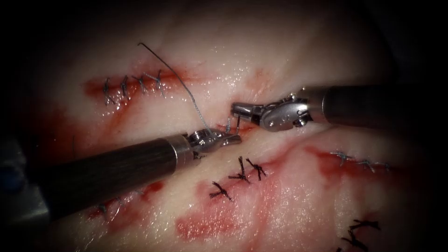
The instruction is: Wound Closure
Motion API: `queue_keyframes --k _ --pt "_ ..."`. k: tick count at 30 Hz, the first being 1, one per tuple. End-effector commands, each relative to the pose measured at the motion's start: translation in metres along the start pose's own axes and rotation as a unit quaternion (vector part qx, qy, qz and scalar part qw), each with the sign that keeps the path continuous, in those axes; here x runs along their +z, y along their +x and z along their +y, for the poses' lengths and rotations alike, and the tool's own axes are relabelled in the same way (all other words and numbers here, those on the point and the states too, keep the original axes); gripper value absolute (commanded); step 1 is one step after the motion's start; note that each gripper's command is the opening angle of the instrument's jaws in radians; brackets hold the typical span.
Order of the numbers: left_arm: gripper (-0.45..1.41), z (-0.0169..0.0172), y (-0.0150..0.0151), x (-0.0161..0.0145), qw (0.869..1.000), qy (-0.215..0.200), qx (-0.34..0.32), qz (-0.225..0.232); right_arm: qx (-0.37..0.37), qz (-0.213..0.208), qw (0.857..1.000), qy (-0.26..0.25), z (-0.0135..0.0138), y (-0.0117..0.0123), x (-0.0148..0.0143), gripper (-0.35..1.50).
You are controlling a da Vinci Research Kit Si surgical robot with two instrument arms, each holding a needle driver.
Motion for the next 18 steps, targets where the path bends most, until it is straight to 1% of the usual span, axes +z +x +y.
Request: queue_keyframes --k 1,8,11,14,18 --pt "-0.16 -0.0004 0.0004 0.0007 1.000 0.000 0.001 0.001 -0.002 0.002 1.000 0.001 -0.0001 0.0000 0.0009 -0.35" --pt "-0.16 -0.0004 0.0004 0.0007 1.000 0.002 0.000 0.001 0.003 0.000 1.000 0.006 -0.0001 -0.0003 0.0011 -0.35" --pt "-0.16 -0.0004 0.0005 0.0008 1.000 0.005 0.000 0.000 0.031 -0.003 1.000 0.007 -0.0001 -0.0009 0.0013 -0.35" --pt "-0.15 -0.0004 0.0006 0.0009 1.000 0.010 -0.001 -0.001 0.058 -0.007 0.998 -0.002 0.0006 -0.0009 0.0014 -0.35" --pt "-0.16 -0.0003 0.0006 0.0011 1.000 0.012 -0.001 -0.001 0.103 -0.007 0.994 -0.020 0.0027 -0.0007 0.0014 -0.35"
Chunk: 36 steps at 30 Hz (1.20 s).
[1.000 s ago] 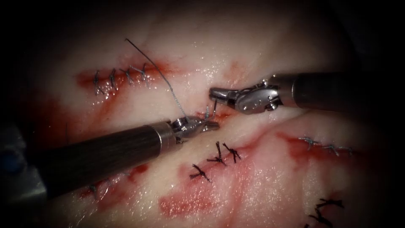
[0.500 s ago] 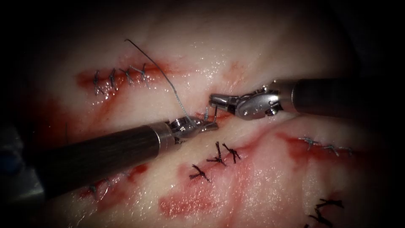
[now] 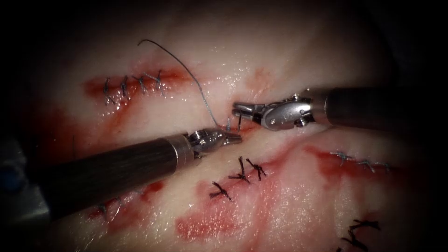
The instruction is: Wound Closure
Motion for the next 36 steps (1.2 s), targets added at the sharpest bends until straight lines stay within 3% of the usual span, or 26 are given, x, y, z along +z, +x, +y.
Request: queue_keyframes --k 1,12,23,27,36 --pt "-0.16 -0.0003 0.0002 0.0009 1.000 0.002 0.001 0.000 0.012 0.006 1.000 -0.010 0.0011 0.0002 0.0009 -0.35" --pt "-0.18 0.0001 -0.0021 0.0026 0.999 0.003 0.014 -0.038 0.090 0.016 0.995 -0.038 0.0037 0.0007 0.0010 -0.35" --pt "-0.15 0.0001 -0.0025 0.0027 0.999 0.003 0.017 -0.045 0.184 0.024 0.981 -0.065 0.0051 0.0008 0.0012 -0.35" --pt "-0.15 0.0002 -0.0025 0.0028 0.999 0.001 0.017 -0.045 0.193 0.004 0.976 -0.103 0.0057 0.0009 0.0011 -0.35" --pt "-0.15 0.0003 -0.0024 0.0027 0.999 0.001 0.016 -0.047 0.206 0.018 0.971 -0.119 0.0075 0.0017 0.0008 -0.35"
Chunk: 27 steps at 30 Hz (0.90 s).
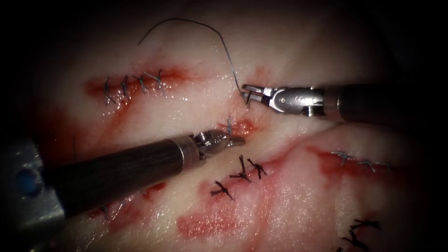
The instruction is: Wound Closure
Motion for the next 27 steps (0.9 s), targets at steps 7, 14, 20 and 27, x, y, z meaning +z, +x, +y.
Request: queue_keyframes --k 7,14,20,27 --pt "-0.13 -0.0004 0.0006 0.0005 1.000 -0.001 0.000 0.001 -0.077 0.058 0.995 0.022 0.0000 0.0023 0.0004 -0.35" --pt "-0.13 -0.0002 0.0006 0.0005 1.000 0.000 -0.001 0.001 -0.082 0.064 0.994 0.021 -0.0006 0.0026 0.0008 -0.35" --pt "-0.11 -0.0003 0.0007 0.0005 1.000 -0.001 -0.001 0.001 -0.022 0.054 0.998 0.020 -0.0001 0.0020 0.0010 -0.35" --pt "-0.10 -0.0004 0.0009 0.0000 1.000 -0.004 -0.001 0.001 -0.018 0.029 0.999 0.035 -0.0009 0.0003 0.0011 -0.35"
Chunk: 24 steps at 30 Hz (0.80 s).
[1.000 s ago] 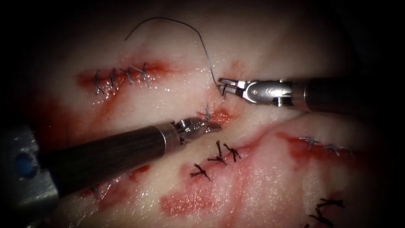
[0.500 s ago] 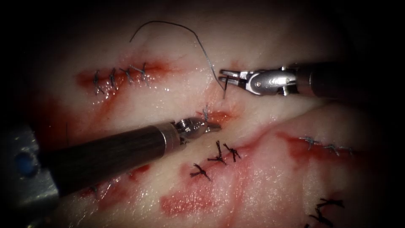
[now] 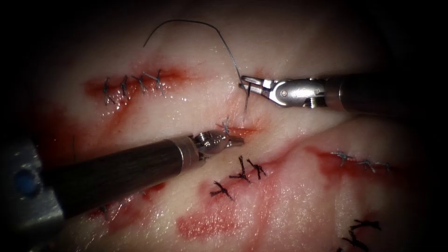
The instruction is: Wound Closure
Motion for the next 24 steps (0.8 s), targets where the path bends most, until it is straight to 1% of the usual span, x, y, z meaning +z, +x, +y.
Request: queue_keyframes --k 1,6,11,13,20,24 --pt "-0.10 -0.0004 0.0004 0.0006 1.000 0.000 0.001 0.001 0.002 -0.004 1.000 0.003 -0.0004 -0.0006 0.0011 -0.35" --pt "-0.10 -0.0005 0.0005 0.0003 1.000 -0.003 -0.002 0.001 0.005 -0.026 1.000 0.014 -0.0015 -0.0010 0.0014 -0.35" --pt "-0.10 -0.0008 0.0004 -0.0006 1.000 -0.004 -0.002 0.001 -0.001 -0.035 0.999 0.039 -0.0030 -0.0015 0.0014 -0.35" --pt "-0.11 -0.0011 0.0004 -0.0012 1.000 -0.003 -0.002 0.000 0.023 -0.038 0.998 0.045 -0.0034 -0.0019 0.0013 -0.35" --pt "-0.11 -0.0013 -0.0001 -0.0015 1.000 -0.003 0.001 0.000 0.082 -0.042 0.995 0.045 -0.0028 -0.0020 0.0014 -0.35" --pt "-0.11 -0.0014 -0.0005 -0.0019 1.000 -0.006 0.003 0.001 0.151 -0.045 0.986 0.050 -0.0031 -0.0029 0.0014 -0.35"
